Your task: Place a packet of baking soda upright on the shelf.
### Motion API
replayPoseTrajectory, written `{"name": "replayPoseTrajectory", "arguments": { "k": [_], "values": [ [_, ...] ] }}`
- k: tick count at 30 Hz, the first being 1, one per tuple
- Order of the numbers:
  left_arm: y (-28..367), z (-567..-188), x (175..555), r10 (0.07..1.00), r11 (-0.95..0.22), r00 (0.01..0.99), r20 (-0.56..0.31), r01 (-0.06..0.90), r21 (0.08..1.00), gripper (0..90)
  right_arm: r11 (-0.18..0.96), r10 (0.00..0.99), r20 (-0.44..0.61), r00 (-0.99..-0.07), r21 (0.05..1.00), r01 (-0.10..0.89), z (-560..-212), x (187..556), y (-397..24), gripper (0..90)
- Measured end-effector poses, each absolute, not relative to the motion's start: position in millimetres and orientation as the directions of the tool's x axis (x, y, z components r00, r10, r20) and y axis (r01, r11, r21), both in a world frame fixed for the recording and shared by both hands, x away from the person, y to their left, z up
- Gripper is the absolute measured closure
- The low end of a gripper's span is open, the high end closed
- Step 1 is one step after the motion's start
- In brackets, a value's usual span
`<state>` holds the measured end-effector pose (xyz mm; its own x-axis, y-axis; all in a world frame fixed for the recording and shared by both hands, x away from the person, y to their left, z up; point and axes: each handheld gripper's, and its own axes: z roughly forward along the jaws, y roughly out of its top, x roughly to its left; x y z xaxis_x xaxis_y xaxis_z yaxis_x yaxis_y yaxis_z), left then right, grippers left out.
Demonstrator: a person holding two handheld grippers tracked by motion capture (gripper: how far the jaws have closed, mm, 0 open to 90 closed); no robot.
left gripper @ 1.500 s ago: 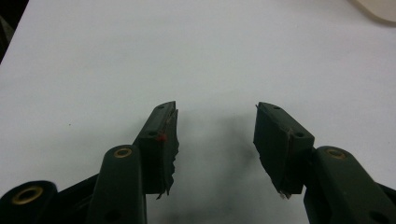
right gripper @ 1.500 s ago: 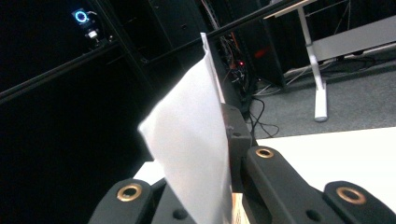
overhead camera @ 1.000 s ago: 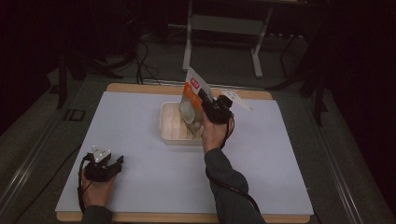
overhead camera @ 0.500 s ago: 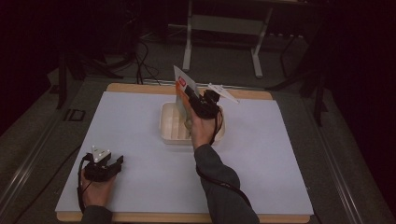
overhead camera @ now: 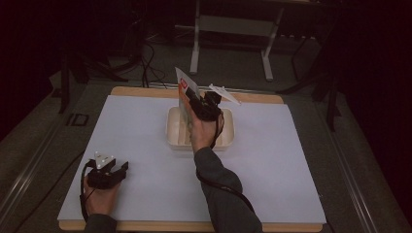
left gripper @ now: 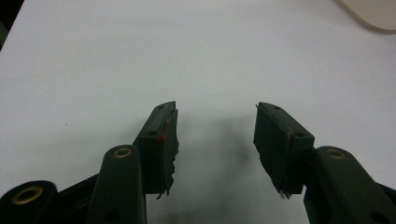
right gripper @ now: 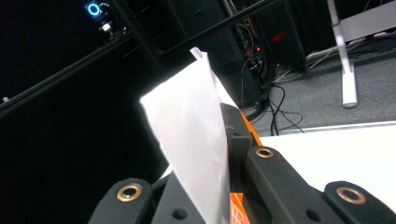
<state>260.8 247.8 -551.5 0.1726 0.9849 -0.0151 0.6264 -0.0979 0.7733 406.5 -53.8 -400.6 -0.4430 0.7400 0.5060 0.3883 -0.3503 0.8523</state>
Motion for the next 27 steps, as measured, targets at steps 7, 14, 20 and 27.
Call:
{"name": "replayPoseTrajectory", "arguments": {
  "k": [7, 14, 20, 27],
  "values": [
    [246.7, -551.7, 261.0, 0.985, -0.104, 0.173, -0.007, 0.627, 0.772, 49.1, -0.394, 0.715, 0.546, -0.436, 0.83, 0.395, -407.2, 399.7, -56.9, 90.0],
    [247.1, -551.6, 261.0, 0.985, -0.1, 0.174, -0.013, 0.625, 0.774, 49.1, -0.382, 0.714, 0.546, -0.438, 0.828, 0.41, -406.1, 397.7, -41.9, 89.9],
    [247.1, -551.7, 261.1, 0.984, -0.1, 0.175, -0.013, 0.624, 0.775, 49.1, -0.381, 0.702, 0.561, -0.439, 0.816, 0.434, -404.8, 400.1, -37.6, 89.8],
    [246.5, -551.6, 261.1, 0.984, -0.104, 0.176, -0.01, 0.627, 0.772, 49.1, -0.372, 0.68, 0.581, -0.447, 0.799, 0.472, -404.8, 405.0, -49.3, 88.1]
  ]
}}
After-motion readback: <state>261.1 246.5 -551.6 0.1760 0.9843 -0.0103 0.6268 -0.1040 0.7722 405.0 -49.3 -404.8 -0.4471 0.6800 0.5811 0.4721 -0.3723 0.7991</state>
